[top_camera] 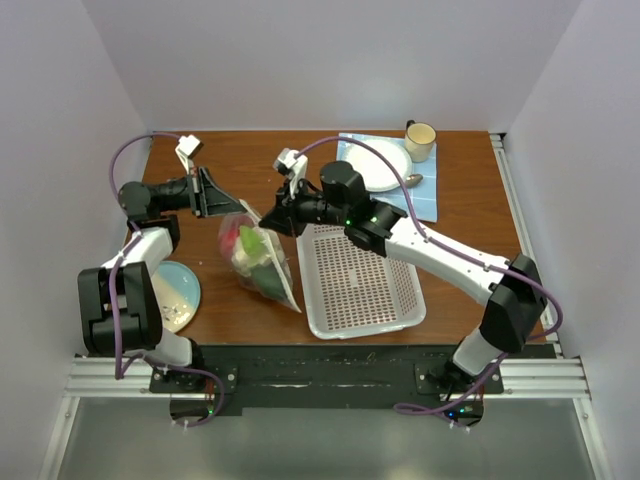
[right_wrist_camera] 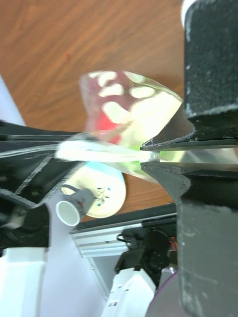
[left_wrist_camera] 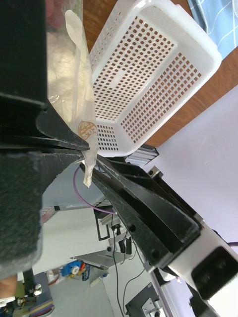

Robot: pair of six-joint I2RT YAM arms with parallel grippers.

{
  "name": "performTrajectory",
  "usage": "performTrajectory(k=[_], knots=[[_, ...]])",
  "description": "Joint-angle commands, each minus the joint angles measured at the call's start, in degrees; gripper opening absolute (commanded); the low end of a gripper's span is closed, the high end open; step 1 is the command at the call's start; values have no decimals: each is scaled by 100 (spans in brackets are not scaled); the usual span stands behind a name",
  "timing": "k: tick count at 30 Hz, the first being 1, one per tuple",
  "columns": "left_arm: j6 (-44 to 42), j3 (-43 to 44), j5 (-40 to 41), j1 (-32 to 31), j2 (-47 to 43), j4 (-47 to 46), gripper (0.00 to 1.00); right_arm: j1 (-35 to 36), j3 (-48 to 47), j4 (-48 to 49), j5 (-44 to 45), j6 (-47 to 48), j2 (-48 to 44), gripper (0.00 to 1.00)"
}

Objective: Open the zip-top bag and remove the fake food

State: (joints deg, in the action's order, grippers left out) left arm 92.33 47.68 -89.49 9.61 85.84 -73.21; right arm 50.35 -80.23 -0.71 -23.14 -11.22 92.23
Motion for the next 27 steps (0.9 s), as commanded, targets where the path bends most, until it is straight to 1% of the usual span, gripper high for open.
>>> performTrajectory(k=[1, 5, 7, 8, 14, 17, 20, 21, 22, 23, 24, 25, 26, 27], knots=[[13, 452, -815, 111, -24, -3534, 0, 124, 402, -26, 20, -178, -275, 0], [65, 785, -807, 278, 90, -3534, 0, 326, 972, -87, 177, -152, -407, 0], [92, 892, -807, 349, 160, -3542, 0, 431, 1219, -131, 397, -117, -573, 0], [100, 970, -807, 366, 178, -3534, 0, 449, 1481, -122, 450, -134, -626, 0], [109, 1042, -798, 402, 222, -3534, 0, 757, 2361, 9, 766, -336, -978, 0], [109, 954, -798, 402, 178, -3534, 0, 889, 2485, 27, 846, -346, -979, 0], [92, 823, -798, 402, 117, -3534, 0, 1029, 2381, -60, 890, -276, -900, 0], [74, 787, -798, 384, 99, -3542, 0, 1073, 2310, -122, 907, -240, -786, 4], [74, 752, -798, 393, 64, -3534, 0, 1135, 2231, -296, 942, -188, -724, 10], [74, 638, -798, 367, 38, -3534, 0, 1135, 2022, -429, 1090, -57, -663, 21], [57, 568, -806, 358, -23, -3534, 0, 1144, 1915, -560, 1188, 6, -627, 48], [48, 497, -807, 323, -67, -3525, 0, 1153, 1801, -788, 1345, 67, -653, 57], [30, 314, -815, 296, -120, -3525, 0, 1153, 1617, -895, 1564, 224, -705, 62], [-13, 208, -815, 288, -225, -3516, 0, 1144, 1546, -922, 1784, 278, -871, 73]])
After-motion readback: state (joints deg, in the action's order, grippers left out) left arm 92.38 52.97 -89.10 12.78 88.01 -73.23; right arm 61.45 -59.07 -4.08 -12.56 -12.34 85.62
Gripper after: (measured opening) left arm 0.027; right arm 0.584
